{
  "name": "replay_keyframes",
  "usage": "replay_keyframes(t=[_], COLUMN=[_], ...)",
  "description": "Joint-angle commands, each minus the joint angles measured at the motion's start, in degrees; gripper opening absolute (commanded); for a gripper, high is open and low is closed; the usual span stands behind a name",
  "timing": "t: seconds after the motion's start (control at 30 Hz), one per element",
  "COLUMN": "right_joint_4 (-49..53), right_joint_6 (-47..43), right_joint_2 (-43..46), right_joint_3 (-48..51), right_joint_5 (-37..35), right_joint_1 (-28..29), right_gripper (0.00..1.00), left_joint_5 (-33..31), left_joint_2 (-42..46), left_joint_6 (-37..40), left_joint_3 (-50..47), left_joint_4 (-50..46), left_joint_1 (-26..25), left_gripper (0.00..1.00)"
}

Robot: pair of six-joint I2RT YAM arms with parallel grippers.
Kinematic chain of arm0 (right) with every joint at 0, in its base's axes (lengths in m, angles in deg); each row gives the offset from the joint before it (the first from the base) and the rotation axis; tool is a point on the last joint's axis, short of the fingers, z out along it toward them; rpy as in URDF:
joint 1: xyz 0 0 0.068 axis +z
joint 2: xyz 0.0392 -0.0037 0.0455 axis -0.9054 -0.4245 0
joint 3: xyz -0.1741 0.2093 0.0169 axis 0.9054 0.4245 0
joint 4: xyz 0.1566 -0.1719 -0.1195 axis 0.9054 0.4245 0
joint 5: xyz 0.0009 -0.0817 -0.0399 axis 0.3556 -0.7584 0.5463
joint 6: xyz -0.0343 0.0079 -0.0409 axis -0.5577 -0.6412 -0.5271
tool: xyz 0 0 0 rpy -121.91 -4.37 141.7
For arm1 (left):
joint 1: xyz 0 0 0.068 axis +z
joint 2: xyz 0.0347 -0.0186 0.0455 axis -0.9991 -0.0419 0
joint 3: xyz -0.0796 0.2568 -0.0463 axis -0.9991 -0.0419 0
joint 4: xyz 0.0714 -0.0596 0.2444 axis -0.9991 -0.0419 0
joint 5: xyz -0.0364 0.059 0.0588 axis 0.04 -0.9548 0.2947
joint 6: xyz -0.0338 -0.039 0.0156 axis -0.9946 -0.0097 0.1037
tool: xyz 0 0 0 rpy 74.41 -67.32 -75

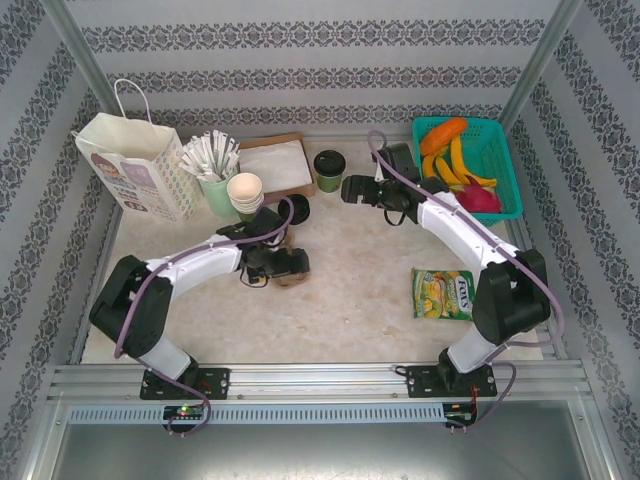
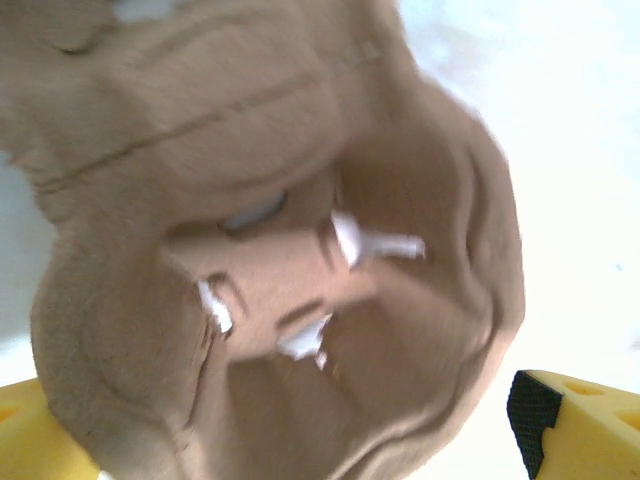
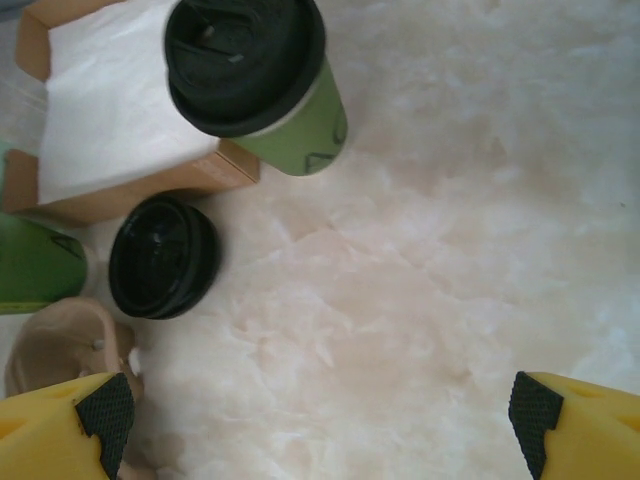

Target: Pack the takeout coffee

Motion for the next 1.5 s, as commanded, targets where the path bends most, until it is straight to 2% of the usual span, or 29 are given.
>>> replay_keyframes(t=[0.0, 0.13, 0.27, 0.37, 0.53, 0.6, 0.7, 0.83, 0.97, 1.2, 1.3, 1.47], right_joint_4=[-5.1, -4.9, -4.8, -5.0, -5.2, -6.5, -7.1, -4.8, -4.4, -8.4, -8.5, -7.0], right_joint_6=[-0.5, 1.1, 4.1, 6.5, 10.7, 12.5, 13.9, 12.4, 12.8, 10.3, 7.5, 5.9], right_joint_2=[3.3, 3.6, 3.7, 3.6, 4.1, 5.5, 8.5, 11.1, 13.4, 17.2, 17.5, 17.6], right_joint_3=[2.8, 2.9, 2.9, 3.0, 4.6, 6.8, 9.6, 10.5, 12.2, 16.5, 16.3, 15.9], right_joint_5=[-5.0, -7.9, -11.0, -11.4, -14.9, -18.3, -22.7, -26.7, -22.9, -18.2, -15.3, -13.2], right_joint_1=[1.6, 3.3, 4.9, 5.7, 7.5, 8.1, 8.3, 8.1, 4.9, 1.8, 1.8, 1.9], right_gripper=[0.98, 0.98, 0.98, 0.98, 0.98, 0.98, 0.98, 0.98, 0.98, 0.98, 0.98, 0.98], left_joint_5=[3.5, 0.8, -0.6, -4.2, -12.0, -14.6, -14.9, -16.2, -18.0, -11.9, -14.3, -17.2], left_joint_2=[-4.4, -7.3, -5.3, -0.3, 13.7, 17.7, 23.6, 27.8, 22.6, 13.5, 8.7, 2.9], left_joint_6=[3.5, 9.6, 10.8, 12.1, 14.1, 12.7, 10.3, 7.6, 5.1, 5.8, 4.4, 0.2], left_joint_3=[6.0, 14.0, 12.8, 9.1, 1.8, 2.0, 4.8, 12.8, 25.4, 39.9, 44.7, 49.5], left_joint_4=[0.1, -5.5, -4.4, -3.7, -2.9, -6.7, -12.5, -19.8, -29.4, -33.0, -34.1, -33.8], left_joint_1=[-4.8, -10.0, -10.7, -10.7, -9.0, -5.5, 1.7, 14.2, 23.0, 38.8, 40.9, 43.8], left_gripper=[1.0, 1.0, 1.0, 1.0, 1.0, 1.0, 1.0, 1.0, 1.0, 0.98, 0.91, 0.87])
